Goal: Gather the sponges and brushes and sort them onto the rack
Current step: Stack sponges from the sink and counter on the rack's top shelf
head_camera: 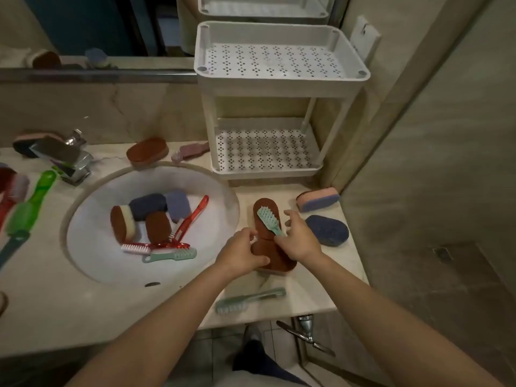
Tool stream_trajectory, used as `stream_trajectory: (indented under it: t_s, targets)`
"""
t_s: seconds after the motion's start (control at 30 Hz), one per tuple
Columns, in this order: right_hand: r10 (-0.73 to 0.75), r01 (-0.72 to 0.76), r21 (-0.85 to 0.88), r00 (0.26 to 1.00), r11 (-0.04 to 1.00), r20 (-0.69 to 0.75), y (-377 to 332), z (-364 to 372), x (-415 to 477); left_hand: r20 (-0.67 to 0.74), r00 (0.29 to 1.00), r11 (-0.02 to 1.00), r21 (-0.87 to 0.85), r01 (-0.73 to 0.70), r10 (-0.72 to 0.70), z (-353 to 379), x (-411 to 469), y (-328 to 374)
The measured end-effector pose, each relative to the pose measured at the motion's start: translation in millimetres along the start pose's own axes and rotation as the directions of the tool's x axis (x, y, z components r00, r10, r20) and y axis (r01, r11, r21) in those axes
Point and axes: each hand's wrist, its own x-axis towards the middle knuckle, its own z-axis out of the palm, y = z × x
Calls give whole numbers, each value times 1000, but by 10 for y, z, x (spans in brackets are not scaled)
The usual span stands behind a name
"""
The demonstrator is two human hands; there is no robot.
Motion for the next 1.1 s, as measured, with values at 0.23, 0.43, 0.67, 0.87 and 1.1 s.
stream_trajectory:
  t_s: [0.23, 0.43, 0.67, 0.87, 1.1]
  targets:
    - [-33, 29, 164, 999, 986, 20, 83, 26, 187, 10, 999, 954, 298, 29, -34, 75, 146, 40]
    - [0, 62, 372, 987, 926, -164, 87, -31, 211, 156, 981, 915, 401, 41, -112, 48, 242, 97]
    - [37, -27, 123, 996, 992, -81, 98, 21, 243, 161, 974, 896, 438, 73, -158, -29, 251, 104]
    - [-50, 45, -32, 985, 998, -164, 0, 50, 269, 154, 967, 969, 176, 173, -201, -339, 243, 128]
    - [-127, 127, 0, 989, 992, -76, -198, 93, 426, 75, 958, 959, 93, 268, -275, -640, 165, -1]
